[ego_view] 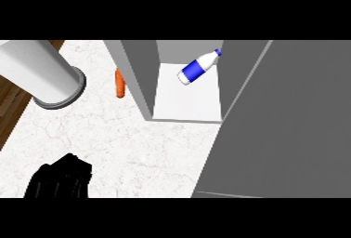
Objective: Pick up the bottled water, place it into the cabinet and close the cabinet
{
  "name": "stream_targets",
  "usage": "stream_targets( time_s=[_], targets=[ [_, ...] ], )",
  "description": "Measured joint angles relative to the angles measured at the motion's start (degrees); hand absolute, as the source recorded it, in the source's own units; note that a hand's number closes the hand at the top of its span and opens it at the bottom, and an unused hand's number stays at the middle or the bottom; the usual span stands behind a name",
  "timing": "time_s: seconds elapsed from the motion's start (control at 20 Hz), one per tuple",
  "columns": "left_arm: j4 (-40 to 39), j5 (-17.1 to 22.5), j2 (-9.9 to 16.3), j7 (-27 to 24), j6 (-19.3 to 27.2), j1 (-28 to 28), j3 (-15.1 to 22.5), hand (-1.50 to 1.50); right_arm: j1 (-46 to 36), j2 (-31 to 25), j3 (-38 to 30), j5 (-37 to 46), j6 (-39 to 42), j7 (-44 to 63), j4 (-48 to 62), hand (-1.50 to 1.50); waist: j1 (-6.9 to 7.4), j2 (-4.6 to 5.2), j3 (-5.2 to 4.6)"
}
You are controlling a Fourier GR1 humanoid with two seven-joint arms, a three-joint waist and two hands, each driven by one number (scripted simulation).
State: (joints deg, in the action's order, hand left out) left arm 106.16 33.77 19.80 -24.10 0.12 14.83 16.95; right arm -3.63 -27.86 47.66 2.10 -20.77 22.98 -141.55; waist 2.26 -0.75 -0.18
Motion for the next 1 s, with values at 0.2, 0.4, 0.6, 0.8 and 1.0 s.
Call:
stream_targets(
  time_s=[0.2,0.4,0.6,0.8,1.0],
  targets=[
    [5.11,1.78,2.67,-1.08,-2.28,6.74,-2.14,1.5,-6.93,6.65,0.93,2.47,-0.91,5.26,2.1,1.5,-0.14,0.16,-0.01],
    [7.92,3.81,4.99,-2.7,-5.3,12.33,-5.69,1.5,-15.47,15.87,0.43,4.34,-1.65,11.7,5.34,1.5,-0.43,0.35,0.01],
    [9.41,6.5,6.42,-3.02,-8.09,15.66,-9.14,1.5,-24.08,23.04,-5.0,2.24,-1.56,14.78,12.49,1.5,-0.6,0.58,0.06],
    [10.27,8.31,7.21,-3.71,-11.36,19.75,-12.19,1.5,-30.28,26.01,-10.1,-0.22,-2.06,15.6,18.87,1.5,-0.78,0.65,0.1],
    [9.46,10.27,8.2,-3.77,-14.46,21.27,-15.53,1.5,-36.53,27.16,-16.86,-4.58,0.21,13.0,27.75,1.5,-0.74,0.78,0.13]
  ],
)
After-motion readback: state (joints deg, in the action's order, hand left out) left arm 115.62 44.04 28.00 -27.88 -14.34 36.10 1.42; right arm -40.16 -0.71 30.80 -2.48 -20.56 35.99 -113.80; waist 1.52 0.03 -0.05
